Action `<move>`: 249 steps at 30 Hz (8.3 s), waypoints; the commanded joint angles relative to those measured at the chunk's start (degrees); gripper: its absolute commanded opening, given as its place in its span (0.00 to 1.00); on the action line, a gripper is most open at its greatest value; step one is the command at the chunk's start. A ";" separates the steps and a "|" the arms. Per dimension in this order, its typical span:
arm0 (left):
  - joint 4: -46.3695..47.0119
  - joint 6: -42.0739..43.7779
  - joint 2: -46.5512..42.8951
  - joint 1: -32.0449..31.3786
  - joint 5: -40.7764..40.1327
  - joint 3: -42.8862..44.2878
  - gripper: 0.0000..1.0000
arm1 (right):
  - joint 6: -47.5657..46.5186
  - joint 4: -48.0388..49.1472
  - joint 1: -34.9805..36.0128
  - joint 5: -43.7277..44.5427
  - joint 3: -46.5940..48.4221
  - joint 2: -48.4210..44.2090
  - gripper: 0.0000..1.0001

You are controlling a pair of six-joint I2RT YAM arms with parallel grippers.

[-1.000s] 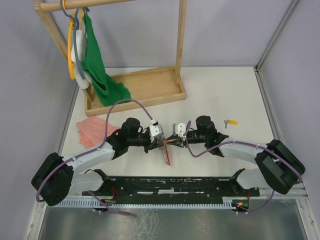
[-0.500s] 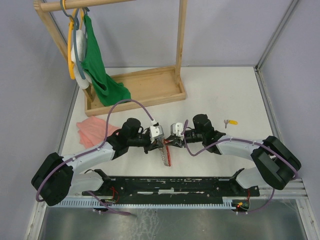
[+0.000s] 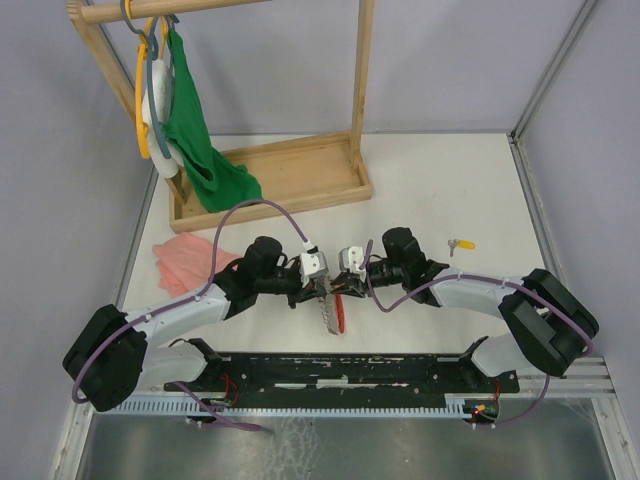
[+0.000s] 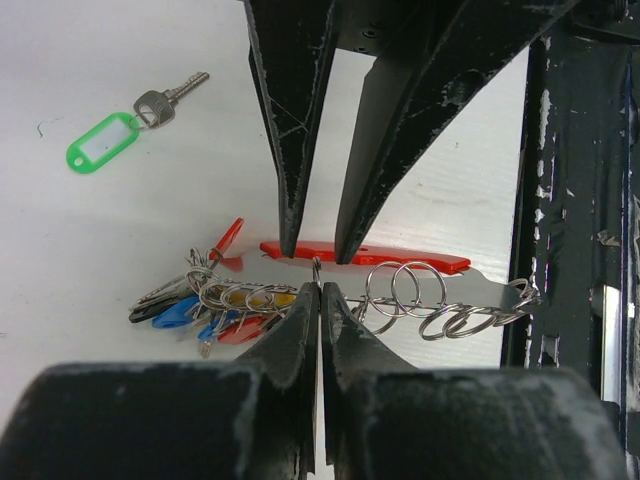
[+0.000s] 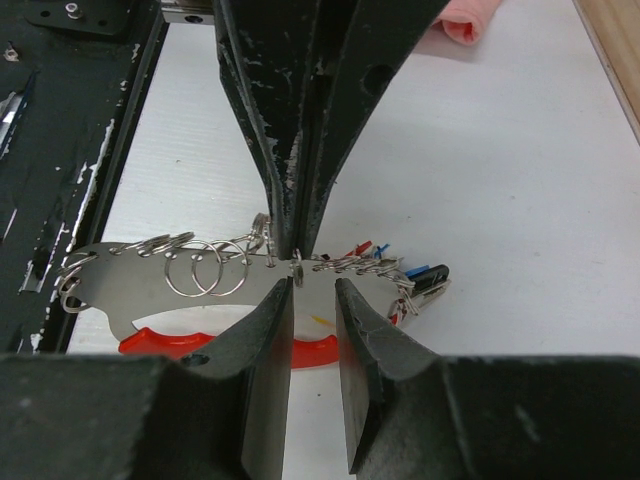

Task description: Put the keys on the keyring

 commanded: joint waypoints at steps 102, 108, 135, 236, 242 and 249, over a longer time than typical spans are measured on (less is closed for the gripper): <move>10.58 1.19 -1.14 0.11 -6.92 -4.41 0.03 | 30.86 -46.88 0.75 56.52 34.96 19.16 0.31; 10.37 1.25 -0.76 0.10 -6.13 -4.05 0.03 | 30.49 -45.66 1.24 58.29 36.55 23.11 0.30; 8.42 1.96 -0.15 0.16 -5.16 -2.78 0.03 | 34.26 -57.91 -5.38 64.65 39.39 13.36 0.01; 19.04 4.39 -6.41 0.85 -7.35 -8.96 0.03 | 18.99 -22.73 7.57 53.24 7.51 -16.79 0.01; 24.67 5.63 -6.12 0.85 -8.72 -11.56 0.03 | 21.90 -17.68 7.57 50.40 6.17 -21.26 0.01; 27.36 6.92 -5.17 0.85 -6.77 -12.22 0.03 | 17.24 -23.26 7.48 40.74 8.40 -24.67 0.01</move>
